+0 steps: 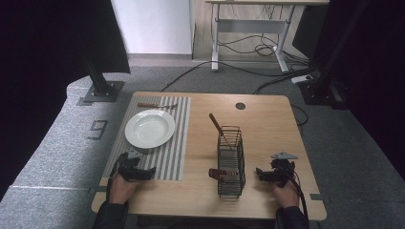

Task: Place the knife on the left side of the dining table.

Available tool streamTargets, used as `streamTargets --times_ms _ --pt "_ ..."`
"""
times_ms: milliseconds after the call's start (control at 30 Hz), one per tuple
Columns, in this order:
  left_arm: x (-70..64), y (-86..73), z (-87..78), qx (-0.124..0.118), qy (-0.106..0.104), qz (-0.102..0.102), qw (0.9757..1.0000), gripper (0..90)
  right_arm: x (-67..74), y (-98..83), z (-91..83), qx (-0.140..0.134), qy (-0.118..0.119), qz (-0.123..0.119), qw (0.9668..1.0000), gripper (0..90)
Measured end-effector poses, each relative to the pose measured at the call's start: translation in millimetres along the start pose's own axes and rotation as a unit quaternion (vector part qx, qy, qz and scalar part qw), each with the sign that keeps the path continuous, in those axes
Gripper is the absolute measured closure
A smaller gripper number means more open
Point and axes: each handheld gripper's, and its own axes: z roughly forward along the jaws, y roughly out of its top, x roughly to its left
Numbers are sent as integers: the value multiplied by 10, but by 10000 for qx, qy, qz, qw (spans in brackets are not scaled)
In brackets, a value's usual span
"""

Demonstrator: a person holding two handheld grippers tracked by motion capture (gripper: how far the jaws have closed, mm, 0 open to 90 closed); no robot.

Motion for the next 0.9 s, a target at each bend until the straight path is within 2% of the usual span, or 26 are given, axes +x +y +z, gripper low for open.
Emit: streamTargets --times_ms 367,500,667,900 --pt "-6 12 -1 -2 46 -94 9999 18 2 0 0 0 -5 3 10000 0" --pt "11 13 -17 -26 27 -216 9998 19 5 1 1 1 -9 9 10000 0" --pt "35 20 -48 -141 -101 -384 9991 27 7 1 1 3 -14 12 10000 0" --pt "24 74 -101 -182 -88 -389 9990 31 9 2 1 4 -15 16 10000 0"
